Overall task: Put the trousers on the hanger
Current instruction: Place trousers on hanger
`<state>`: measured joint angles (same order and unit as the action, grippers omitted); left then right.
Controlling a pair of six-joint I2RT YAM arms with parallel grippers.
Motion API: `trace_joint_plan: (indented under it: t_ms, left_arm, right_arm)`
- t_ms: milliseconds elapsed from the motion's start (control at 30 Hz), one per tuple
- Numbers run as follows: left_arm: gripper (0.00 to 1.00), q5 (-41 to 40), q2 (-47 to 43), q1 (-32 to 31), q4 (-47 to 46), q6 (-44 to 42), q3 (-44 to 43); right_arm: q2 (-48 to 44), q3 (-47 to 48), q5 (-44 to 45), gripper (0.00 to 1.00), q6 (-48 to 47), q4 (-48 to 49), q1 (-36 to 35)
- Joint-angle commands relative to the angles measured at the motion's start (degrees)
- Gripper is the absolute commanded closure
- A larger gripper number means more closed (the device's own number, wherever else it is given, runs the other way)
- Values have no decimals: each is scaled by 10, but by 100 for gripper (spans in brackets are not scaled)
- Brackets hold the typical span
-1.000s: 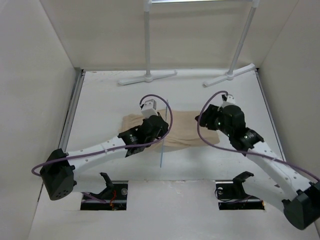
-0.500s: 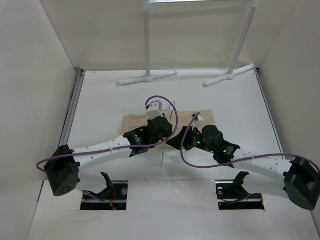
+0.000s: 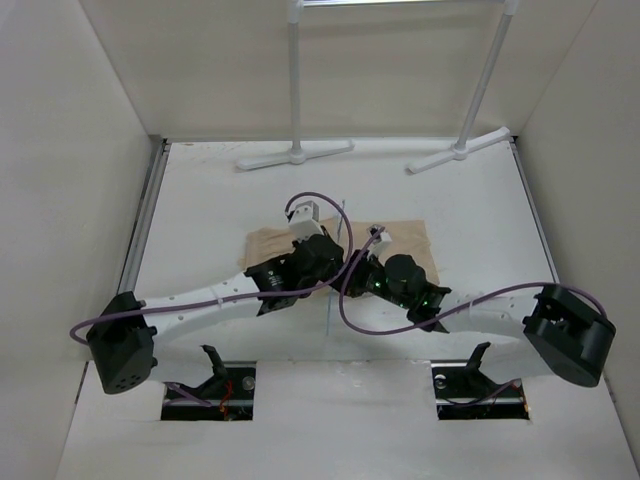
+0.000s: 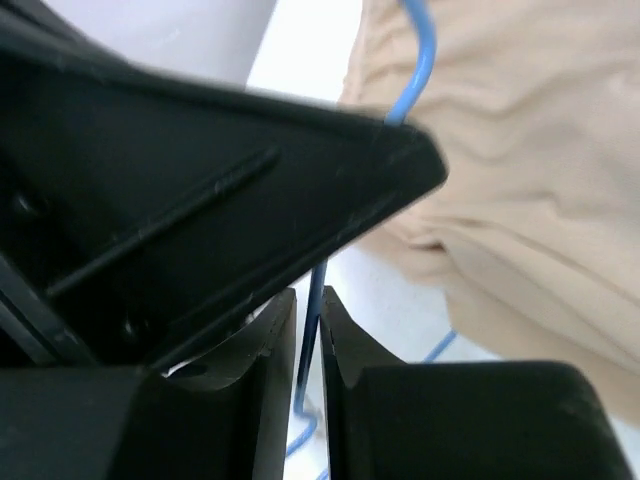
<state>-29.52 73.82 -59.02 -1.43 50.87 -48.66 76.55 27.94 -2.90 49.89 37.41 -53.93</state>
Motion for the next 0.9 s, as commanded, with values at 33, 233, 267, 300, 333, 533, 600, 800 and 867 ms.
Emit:
trace_joint_plan:
  t_ms: [33, 233, 267, 300, 333, 533, 600, 800, 867]
  left_arm:
    - [98, -10, -46, -3, -21, 28, 0]
    - [72, -23, -75, 0, -16, 32, 5]
    - [62, -26, -86, 4, -14, 30, 6]
    - [50, -23, -98, 8, -14, 27, 8]
    - [38, -23, -113, 12, -13, 24, 15]
    - [0, -35, -238, 18, 49, 12, 59]
    - [0, -59, -298, 18, 85, 12, 74]
    - [0, -107, -403, 38, 216, 13, 79]
    - [0, -104, -411, 46, 233, 12, 80]
  right_arm:
    - [-21, -6, 50, 87, 4, 91, -4]
    - [-76, -21, 47, 99, 6, 64, 0]
    - [-88, -21, 46, 99, 5, 49, 3]
    - [-99, -18, 45, 99, 1, 32, 5]
    - [-108, -13, 43, 100, -1, 16, 9]
    - [-145, 30, 14, 100, -32, -65, 47]
    - [-166, 68, 0, 100, -43, -114, 69]
    - [-188, 274, -53, 100, -107, -317, 138]
    - [-171, 341, -65, 100, -122, -368, 163]
